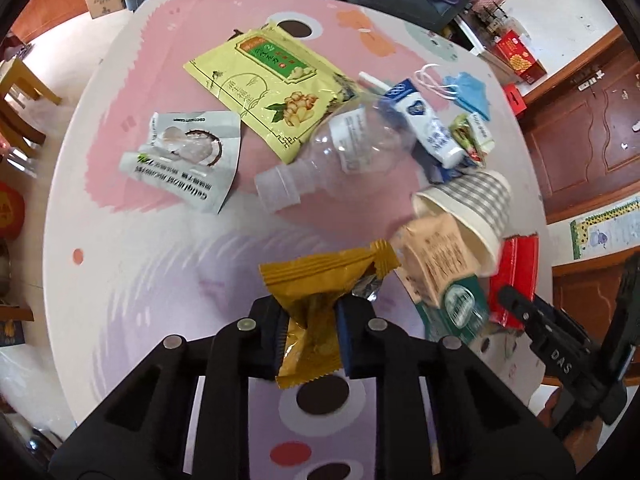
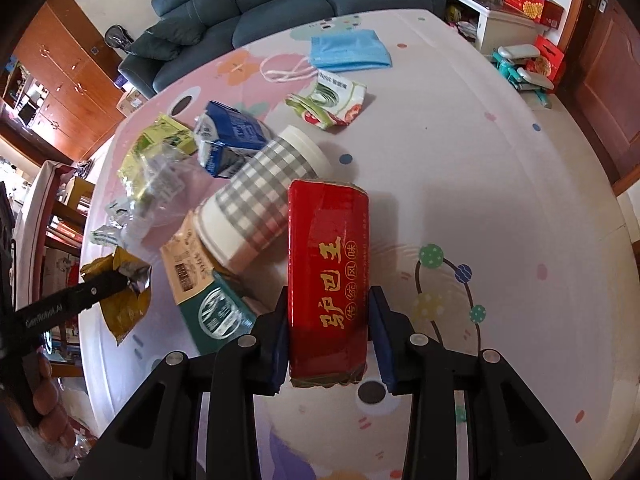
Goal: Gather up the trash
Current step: 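Carry the yellow wrapper and red box with both tools over the black bin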
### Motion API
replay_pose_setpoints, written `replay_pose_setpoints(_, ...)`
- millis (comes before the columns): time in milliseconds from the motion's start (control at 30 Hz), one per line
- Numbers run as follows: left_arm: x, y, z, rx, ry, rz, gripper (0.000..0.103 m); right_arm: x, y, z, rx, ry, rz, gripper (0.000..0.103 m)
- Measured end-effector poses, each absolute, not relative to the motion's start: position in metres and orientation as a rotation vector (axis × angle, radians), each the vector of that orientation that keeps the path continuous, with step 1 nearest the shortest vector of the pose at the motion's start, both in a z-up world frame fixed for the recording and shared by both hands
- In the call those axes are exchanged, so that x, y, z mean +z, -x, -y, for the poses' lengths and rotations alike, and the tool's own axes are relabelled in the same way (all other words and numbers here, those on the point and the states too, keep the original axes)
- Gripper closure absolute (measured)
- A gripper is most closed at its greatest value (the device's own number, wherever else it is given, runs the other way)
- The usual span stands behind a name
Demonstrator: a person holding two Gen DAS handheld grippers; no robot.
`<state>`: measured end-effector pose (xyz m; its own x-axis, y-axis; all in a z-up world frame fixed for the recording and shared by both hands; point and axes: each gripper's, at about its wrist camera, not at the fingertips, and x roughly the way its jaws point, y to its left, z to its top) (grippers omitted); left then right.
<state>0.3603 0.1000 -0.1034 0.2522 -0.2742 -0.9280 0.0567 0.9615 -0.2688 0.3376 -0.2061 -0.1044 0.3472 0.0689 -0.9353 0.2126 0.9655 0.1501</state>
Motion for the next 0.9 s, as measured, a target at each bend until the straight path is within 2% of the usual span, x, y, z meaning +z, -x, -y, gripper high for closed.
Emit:
replay_pose_setpoints(467, -0.018, -0.268, -0.095, -0.255, 0.207, -1.163, 0.086, -0.031, -0.275, 0.198, 0.025, -0.232, -1.127, 0.068)
replay_pose_setpoints(667, 0.019, -0.205, -0.081, -0.209, 0.241, -1.065, 0.086, 0.005, -0.229, 0.204, 0.134, -0.213, -1.057, 0.068)
replay_pose_setpoints(900, 0.029, -0.119, -0.054, -0.139, 0.285, -1.003, 0.087, 0.031, -0.160, 0.226, 0.270, -0.190, -0.996, 0.068)
